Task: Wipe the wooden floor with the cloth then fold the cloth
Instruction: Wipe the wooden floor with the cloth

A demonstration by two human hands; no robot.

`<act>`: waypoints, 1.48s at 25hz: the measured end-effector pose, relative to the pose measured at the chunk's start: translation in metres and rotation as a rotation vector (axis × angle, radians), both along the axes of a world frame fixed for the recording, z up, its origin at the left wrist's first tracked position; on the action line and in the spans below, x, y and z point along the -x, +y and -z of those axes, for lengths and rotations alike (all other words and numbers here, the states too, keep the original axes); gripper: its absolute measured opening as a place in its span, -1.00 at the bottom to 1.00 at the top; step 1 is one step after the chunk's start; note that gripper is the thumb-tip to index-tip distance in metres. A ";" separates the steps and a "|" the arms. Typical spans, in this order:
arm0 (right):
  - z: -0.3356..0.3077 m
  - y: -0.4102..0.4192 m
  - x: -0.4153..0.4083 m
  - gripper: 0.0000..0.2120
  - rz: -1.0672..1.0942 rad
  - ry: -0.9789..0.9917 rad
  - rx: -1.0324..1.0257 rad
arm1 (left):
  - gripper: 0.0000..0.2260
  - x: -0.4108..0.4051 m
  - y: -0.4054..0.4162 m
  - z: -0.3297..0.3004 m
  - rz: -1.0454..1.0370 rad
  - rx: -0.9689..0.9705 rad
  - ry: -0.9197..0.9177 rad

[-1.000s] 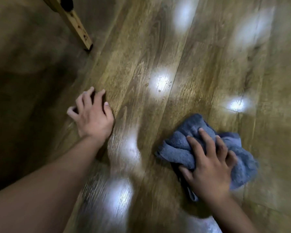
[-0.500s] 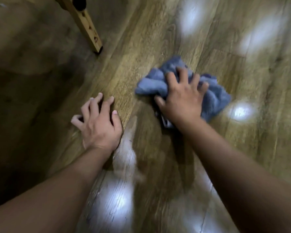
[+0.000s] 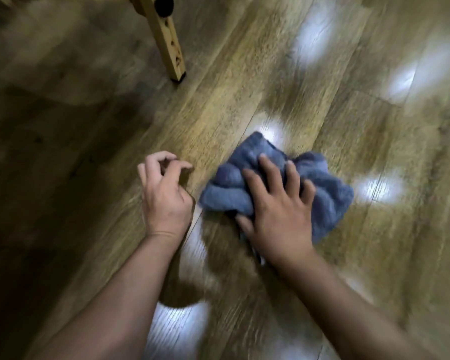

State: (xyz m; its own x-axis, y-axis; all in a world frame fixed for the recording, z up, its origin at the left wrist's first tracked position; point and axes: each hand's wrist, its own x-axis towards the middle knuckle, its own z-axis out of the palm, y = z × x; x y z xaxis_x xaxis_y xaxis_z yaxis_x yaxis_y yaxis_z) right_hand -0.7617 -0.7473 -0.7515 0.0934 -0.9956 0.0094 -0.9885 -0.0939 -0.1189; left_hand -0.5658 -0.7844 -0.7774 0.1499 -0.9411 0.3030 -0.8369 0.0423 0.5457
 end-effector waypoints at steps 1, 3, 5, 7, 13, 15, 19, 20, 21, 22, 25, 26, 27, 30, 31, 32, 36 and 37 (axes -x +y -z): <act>0.001 0.023 -0.003 -0.28 -0.021 0.003 0.001 | -0.61 0.000 0.000 0.001 0.008 0.008 0.017; 0.002 0.052 -0.003 -0.27 -0.072 0.008 -0.009 | -0.63 0.002 0.000 0.000 0.000 -0.006 0.035; 0.003 0.053 -0.002 -0.27 -0.101 0.017 -0.025 | -0.64 0.002 0.001 -0.001 -0.024 -0.024 0.050; 0.001 0.035 -0.001 -0.26 -0.093 0.017 -0.029 | -0.64 0.003 -0.002 -0.002 -0.015 -0.061 0.037; 0.003 -0.105 -0.011 -0.37 0.021 0.063 0.026 | -0.55 0.006 -0.006 -0.008 0.002 -0.207 -0.108; 0.002 -0.157 -0.018 -0.41 0.067 0.051 -0.013 | -0.52 0.006 -0.007 -0.007 0.005 -0.201 -0.118; 0.007 -0.163 -0.019 -0.40 0.068 0.024 0.042 | -0.46 0.007 -0.008 -0.005 0.006 -0.198 -0.156; 0.008 -0.147 -0.017 -0.37 0.053 0.019 0.068 | -0.47 0.005 -0.007 -0.004 0.012 -0.198 -0.162; 0.008 -0.130 -0.016 -0.33 0.039 0.016 0.088 | -0.48 0.004 -0.006 -0.004 0.015 -0.198 -0.162; 0.007 -0.113 -0.015 -0.31 0.042 0.013 0.095 | -0.49 0.002 -0.007 -0.003 0.019 -0.196 -0.156; 0.008 -0.056 -0.014 -0.26 0.108 -0.019 0.066 | -0.51 0.005 -0.007 -0.003 0.028 -0.199 -0.159; 0.006 -0.034 -0.014 -0.26 0.132 -0.040 0.053 | -0.52 0.005 -0.006 -0.005 0.033 -0.204 -0.179; 0.003 -0.011 -0.012 -0.25 0.156 -0.048 0.045 | -0.53 0.006 -0.006 -0.007 0.039 -0.211 -0.204; 0.001 0.056 0.006 -0.25 0.197 -0.028 0.015 | -0.60 0.016 -0.009 -0.018 -0.011 -0.282 -0.232; 0.002 0.077 0.017 -0.25 0.206 -0.020 0.007 | -0.63 0.027 -0.009 -0.022 -0.022 -0.299 -0.214; 0.003 0.096 0.028 -0.25 0.214 -0.014 0.001 | -0.65 0.041 -0.008 -0.026 0.006 -0.296 -0.190; 0.003 0.160 0.100 -0.32 0.308 0.030 0.015 | -0.59 0.143 0.026 -0.041 0.370 -0.286 0.047; 0.002 0.170 0.123 -0.33 0.361 0.042 0.021 | -0.60 0.171 0.037 -0.043 0.438 -0.298 0.084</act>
State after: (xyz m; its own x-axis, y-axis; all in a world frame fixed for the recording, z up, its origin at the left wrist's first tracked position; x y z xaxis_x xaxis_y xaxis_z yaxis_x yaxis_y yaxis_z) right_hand -0.8847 -0.5769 -0.7534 -0.2638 -0.9640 0.0341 -0.9622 0.2605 -0.0795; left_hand -0.7366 -0.7473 -0.7341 -0.2635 -0.9645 0.0171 -0.7289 0.2107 0.6514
